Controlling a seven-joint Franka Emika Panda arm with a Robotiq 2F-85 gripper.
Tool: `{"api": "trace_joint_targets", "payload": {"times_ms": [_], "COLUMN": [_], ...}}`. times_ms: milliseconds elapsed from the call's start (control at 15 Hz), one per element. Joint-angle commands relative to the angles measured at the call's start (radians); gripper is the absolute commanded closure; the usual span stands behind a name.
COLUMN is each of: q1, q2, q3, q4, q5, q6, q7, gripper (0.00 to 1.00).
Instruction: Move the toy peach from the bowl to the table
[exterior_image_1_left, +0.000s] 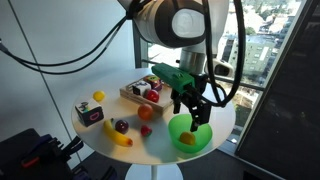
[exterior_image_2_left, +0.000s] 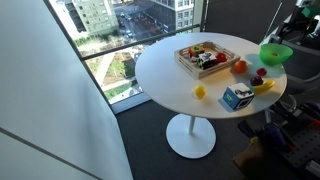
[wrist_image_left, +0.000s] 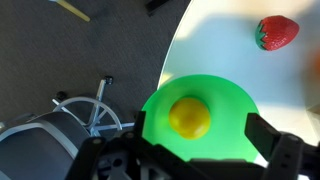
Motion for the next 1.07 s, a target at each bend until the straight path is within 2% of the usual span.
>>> {"api": "trace_joint_targets", "payload": {"times_ms": [0, 333, 1000], "q1": [0.006, 0.010, -0.001], "q2": [0.017, 0.055, 0.141], "q3": [-0.002, -0.001, 0.007], "q4": [0.022, 0.048, 0.116], "q5": [0.005, 0.003, 0.011], "q6": [0.015, 0.061, 0.081], "q7": [0.014, 0.023, 0.007], "gripper": [0.00, 0.00, 0.00]}}
